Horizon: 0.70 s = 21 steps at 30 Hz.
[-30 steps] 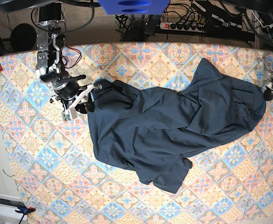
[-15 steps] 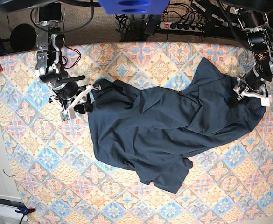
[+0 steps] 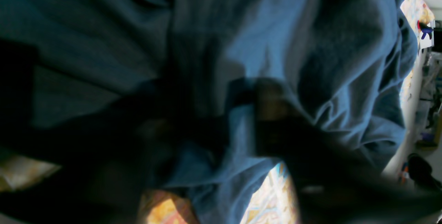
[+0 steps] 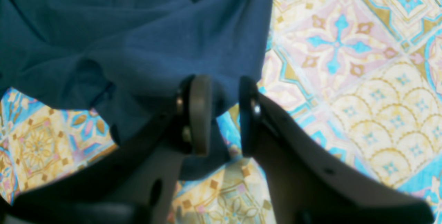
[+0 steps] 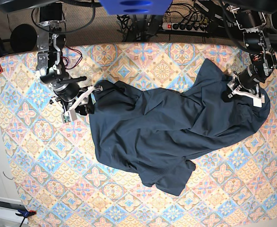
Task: Layout the t-shirt on the table in an organized manner, then fold the t-shirt properly
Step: 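Grasp the t-shirt with the left gripper and drag it outward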
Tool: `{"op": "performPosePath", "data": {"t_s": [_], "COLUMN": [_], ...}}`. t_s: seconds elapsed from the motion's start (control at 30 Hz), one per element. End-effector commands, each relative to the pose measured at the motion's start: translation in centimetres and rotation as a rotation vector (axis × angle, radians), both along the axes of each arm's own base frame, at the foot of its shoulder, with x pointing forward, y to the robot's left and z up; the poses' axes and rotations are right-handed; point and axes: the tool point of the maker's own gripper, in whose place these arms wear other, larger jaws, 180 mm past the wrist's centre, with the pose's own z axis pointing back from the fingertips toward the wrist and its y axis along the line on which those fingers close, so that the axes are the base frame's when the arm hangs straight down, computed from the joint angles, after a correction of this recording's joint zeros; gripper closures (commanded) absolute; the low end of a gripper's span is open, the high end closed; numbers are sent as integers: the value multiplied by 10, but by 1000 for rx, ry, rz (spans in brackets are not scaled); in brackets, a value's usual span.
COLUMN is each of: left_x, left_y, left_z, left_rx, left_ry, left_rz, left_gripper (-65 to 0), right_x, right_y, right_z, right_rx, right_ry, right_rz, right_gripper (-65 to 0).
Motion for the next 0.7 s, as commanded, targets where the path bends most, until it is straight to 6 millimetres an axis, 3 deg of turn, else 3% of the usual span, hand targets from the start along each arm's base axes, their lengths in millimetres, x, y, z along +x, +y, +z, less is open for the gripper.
{"op": "performPosePath", "data": {"t_s": [0.0, 0.03, 0.2, 0.33, 0.67], "left_x": [14, 14, -6, -43, -117], "left_y": [1, -4, -27, -32, -19], "left_z": [23, 30, 66, 87, 66], "left_rx": [13, 13, 90, 170, 234], "left_ry": [-83, -107, -201, -209, -11], "left_rz": [-29, -52, -181, -228, -294], "left_gripper": [-71, 0, 0, 0, 0], "right_x": [8, 8, 8, 8, 8], "right_y": [0, 0, 0, -1, -1], "right_z": [15, 15, 15, 15, 13], "right_rx": [9, 9, 9, 9, 9], "right_ry": [-57, -57, -59, -59, -53], "right_rz": [1, 1, 1, 0, -2], "right_gripper": [-139, -139, -139, -139, -139]}}
